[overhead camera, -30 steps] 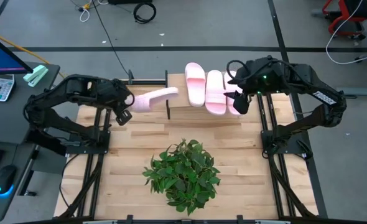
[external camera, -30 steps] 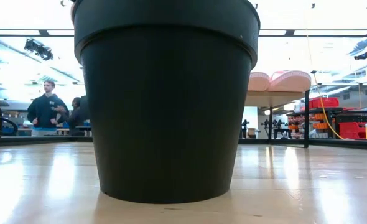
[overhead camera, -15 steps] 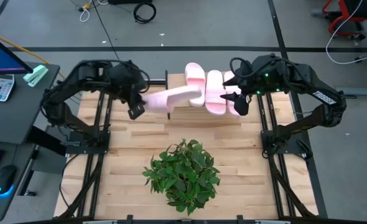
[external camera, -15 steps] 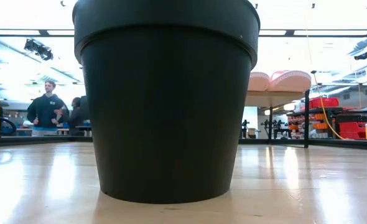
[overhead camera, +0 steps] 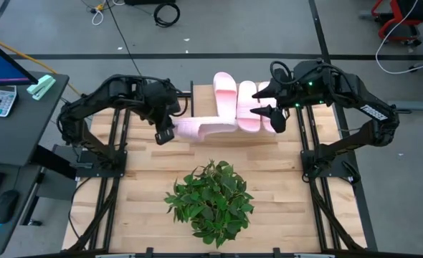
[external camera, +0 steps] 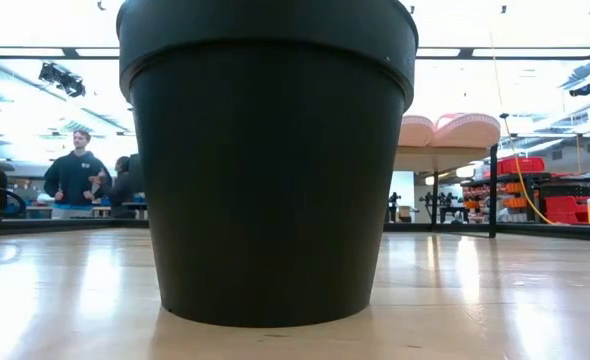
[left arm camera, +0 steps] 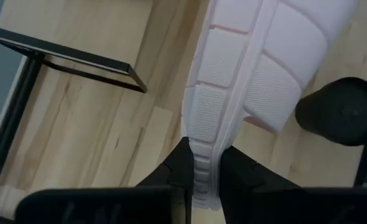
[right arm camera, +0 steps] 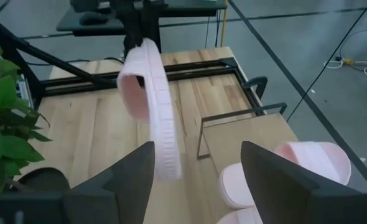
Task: Pick and place slides into the shelf
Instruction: Put the slide on the shelf
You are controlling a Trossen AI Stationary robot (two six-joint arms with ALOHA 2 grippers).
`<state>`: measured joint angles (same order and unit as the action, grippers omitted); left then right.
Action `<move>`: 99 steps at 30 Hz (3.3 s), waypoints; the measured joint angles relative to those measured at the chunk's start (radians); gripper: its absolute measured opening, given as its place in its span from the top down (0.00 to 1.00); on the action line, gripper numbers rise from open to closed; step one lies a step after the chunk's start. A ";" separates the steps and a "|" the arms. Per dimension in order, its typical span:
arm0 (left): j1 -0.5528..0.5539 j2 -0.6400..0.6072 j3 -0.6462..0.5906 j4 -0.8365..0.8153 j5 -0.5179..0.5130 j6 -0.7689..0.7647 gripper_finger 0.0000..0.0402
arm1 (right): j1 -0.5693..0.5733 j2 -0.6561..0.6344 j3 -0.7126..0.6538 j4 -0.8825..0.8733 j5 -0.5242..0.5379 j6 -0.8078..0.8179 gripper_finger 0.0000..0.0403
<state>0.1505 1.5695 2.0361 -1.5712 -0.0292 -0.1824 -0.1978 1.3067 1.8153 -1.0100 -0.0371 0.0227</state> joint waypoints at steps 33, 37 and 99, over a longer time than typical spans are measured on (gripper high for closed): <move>0.091 0.172 0.279 0.003 -0.123 0.371 0.87 | 0.000 0.008 0.000 0.011 -0.003 0.064 0.39; 0.145 0.189 0.279 0.001 -0.272 0.494 0.87 | 0.020 0.008 0.000 0.004 -0.001 0.082 0.39; 0.566 0.053 0.024 0.001 1.013 0.573 0.88 | 0.077 0.008 0.000 -0.067 0.062 0.107 0.39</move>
<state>0.7166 1.6222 2.0605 -1.5701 0.9843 0.3907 -0.1211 1.3148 1.8153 -1.0767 0.0249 0.1297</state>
